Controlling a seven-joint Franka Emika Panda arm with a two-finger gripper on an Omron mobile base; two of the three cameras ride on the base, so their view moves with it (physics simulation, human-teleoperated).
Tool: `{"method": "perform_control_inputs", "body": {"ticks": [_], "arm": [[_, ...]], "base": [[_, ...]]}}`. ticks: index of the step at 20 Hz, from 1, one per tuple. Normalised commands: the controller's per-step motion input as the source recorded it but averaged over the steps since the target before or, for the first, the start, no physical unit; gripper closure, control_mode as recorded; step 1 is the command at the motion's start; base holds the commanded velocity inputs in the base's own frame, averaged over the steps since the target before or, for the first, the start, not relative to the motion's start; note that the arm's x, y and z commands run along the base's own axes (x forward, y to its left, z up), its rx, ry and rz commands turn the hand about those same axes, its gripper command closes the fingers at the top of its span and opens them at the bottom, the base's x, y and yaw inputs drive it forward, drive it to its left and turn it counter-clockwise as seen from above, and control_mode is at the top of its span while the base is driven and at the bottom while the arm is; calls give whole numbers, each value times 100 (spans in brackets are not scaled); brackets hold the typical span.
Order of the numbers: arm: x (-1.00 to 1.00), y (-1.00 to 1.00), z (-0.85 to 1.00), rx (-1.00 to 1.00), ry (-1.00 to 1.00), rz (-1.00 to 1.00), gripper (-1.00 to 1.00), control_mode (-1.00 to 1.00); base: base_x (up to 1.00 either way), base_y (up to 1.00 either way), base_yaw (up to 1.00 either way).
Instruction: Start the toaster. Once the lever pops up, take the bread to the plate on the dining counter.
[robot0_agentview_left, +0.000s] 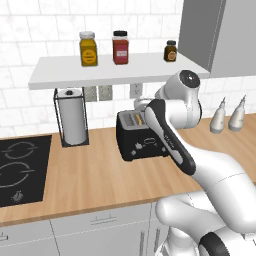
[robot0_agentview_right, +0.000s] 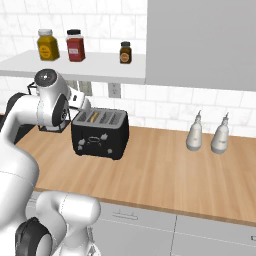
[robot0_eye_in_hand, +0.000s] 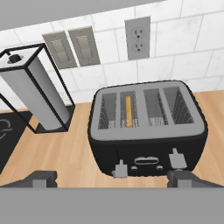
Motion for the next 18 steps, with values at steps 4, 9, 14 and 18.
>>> {"method": "perform_control_inputs", "body": {"ticks": [4,9,14,18], "arm": [[0,0,0,0,0,0,-100,-100],[0,0,0,0,0,0,-100,-100],[0,0,0,0,0,0,-100,-100],[0,0,0,0,0,0,-100,-100]], "base": [[0,0,0],[0,0,0],[0,0,0],[0,0,0]]}}
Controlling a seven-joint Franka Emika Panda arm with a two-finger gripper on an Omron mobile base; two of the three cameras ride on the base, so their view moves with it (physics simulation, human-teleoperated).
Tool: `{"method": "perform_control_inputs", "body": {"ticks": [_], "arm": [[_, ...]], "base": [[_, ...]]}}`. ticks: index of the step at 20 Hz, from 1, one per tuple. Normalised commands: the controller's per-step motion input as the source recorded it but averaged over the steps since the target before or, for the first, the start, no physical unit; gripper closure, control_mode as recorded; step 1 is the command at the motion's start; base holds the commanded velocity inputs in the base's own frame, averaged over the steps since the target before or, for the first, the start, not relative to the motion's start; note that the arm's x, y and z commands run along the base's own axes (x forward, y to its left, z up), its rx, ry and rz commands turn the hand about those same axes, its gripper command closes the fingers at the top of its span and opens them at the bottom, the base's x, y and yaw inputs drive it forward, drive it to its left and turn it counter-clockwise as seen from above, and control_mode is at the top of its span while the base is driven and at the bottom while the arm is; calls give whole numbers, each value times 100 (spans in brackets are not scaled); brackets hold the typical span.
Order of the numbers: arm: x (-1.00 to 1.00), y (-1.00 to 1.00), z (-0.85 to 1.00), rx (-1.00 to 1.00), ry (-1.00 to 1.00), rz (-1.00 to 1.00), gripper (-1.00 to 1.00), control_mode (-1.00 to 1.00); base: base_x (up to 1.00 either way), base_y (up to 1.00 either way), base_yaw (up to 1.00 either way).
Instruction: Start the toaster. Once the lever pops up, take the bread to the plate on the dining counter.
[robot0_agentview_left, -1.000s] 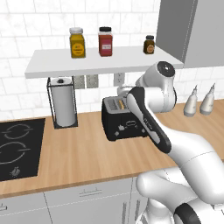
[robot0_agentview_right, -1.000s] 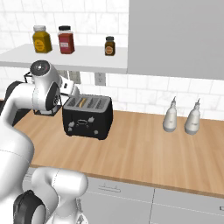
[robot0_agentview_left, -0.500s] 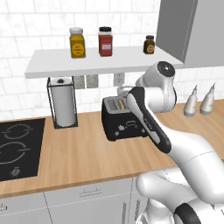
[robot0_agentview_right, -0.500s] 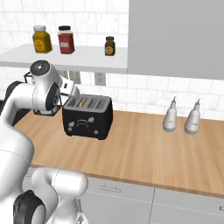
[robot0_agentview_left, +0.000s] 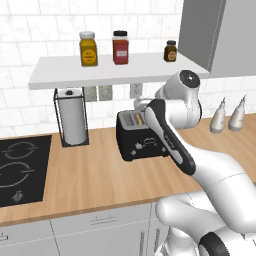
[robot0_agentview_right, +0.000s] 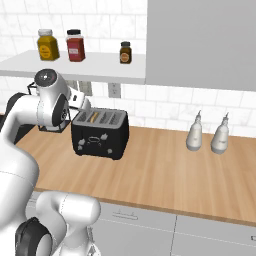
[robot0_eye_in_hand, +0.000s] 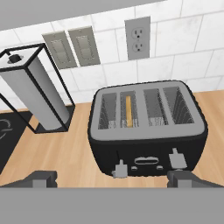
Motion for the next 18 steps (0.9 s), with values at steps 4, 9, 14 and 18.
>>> {"method": "perform_control_inputs", "body": {"ticks": [4,9,14,18], "arm": [[0,0,0,0,0,0,-100,-100],[0,0,0,0,0,0,-100,-100],[0,0,0,0,0,0,-100,-100],[0,0,0,0,0,0,-100,-100]], "base": [[0,0,0],[0,0,0],[0,0,0],[0,0,0]]}}
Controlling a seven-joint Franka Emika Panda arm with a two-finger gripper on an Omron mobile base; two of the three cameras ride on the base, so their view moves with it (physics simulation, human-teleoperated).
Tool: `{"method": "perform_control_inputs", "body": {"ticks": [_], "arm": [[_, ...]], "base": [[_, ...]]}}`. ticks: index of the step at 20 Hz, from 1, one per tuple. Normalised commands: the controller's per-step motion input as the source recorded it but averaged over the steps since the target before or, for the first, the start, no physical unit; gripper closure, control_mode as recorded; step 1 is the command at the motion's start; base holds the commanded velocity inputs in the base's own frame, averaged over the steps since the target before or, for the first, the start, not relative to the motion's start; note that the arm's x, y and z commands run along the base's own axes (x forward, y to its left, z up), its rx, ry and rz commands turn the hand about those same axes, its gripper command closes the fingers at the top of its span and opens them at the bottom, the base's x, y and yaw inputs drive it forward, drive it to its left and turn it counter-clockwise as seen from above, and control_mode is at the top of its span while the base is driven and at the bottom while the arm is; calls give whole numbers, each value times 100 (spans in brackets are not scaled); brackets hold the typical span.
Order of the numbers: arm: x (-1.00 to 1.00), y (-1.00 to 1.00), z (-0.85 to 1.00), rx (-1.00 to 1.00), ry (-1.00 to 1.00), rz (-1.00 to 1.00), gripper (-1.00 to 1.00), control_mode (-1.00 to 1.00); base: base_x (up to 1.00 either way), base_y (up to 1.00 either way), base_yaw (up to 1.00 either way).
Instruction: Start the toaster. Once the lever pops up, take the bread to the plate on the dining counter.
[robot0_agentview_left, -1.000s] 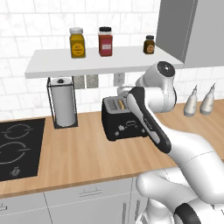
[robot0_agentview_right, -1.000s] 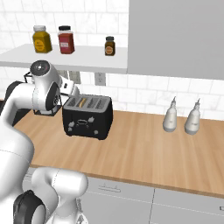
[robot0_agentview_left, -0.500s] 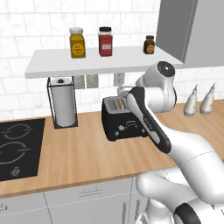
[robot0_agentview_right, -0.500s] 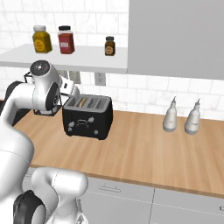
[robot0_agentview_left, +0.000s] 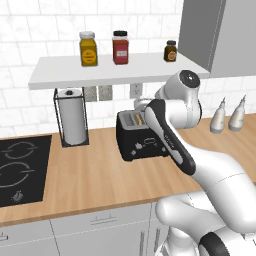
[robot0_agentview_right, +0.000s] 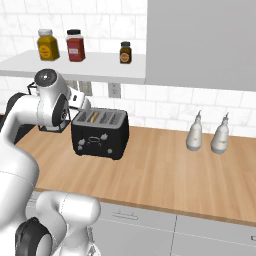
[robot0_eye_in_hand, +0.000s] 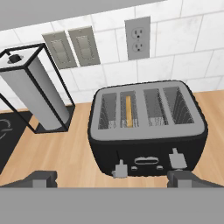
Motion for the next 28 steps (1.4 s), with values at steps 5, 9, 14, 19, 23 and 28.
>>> {"method": "perform_control_inputs", "body": {"ticks": [5,9,14,19,23,28], "arm": [[0,0,0,0,0,0,-100,-100],[0,0,0,0,0,0,-100,-100],[0,0,0,0,0,0,-100,-100],[0,0,0,0,0,0,-100,-100],[0,0,0,0,0,0,-100,-100],[0,0,0,0,0,0,-100,-100]], "base": [[0,0,0],[0,0,0],[0,0,0],[0,0,0],[0,0,0],[0,0,0]]}}
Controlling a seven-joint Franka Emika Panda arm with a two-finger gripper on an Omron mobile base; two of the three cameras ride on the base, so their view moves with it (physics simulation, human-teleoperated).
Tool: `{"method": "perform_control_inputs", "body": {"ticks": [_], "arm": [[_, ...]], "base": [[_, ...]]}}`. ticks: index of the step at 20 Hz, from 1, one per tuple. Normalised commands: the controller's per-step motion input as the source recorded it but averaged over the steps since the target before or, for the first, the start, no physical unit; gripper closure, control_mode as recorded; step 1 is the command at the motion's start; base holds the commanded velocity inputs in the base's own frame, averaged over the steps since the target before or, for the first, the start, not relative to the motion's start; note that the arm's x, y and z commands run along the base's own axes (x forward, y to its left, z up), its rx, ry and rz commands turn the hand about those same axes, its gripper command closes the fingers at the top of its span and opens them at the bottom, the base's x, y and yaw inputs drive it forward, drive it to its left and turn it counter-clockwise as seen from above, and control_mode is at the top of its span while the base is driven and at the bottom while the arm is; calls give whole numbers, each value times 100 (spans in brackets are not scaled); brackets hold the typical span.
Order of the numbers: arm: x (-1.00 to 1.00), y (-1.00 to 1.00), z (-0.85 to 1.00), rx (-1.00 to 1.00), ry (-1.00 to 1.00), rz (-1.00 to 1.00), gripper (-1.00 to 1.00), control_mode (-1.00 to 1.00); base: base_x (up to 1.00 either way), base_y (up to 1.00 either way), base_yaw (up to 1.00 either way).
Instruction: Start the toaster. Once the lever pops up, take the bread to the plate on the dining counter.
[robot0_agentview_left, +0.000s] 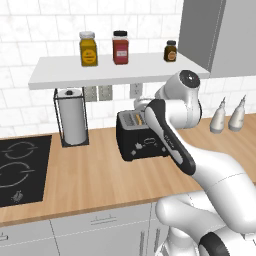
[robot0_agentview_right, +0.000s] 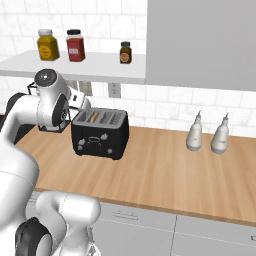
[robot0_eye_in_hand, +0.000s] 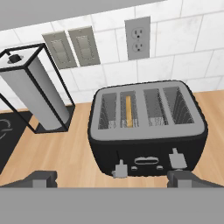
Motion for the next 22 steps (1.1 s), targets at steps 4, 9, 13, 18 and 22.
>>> {"method": "perform_control_inputs", "body": {"ticks": [4,9,13,18,22], "arm": [[0,0,0,0,0,0,-100,-100],[0,0,0,0,0,0,-100,-100],[0,0,0,0,0,0,-100,-100],[0,0,0,0,0,0,-100,-100],[0,0,0,0,0,0,-100,-100]], "base": [[0,0,0],[0,0,0],[0,0,0],[0,0,0],[0,0,0]]}}
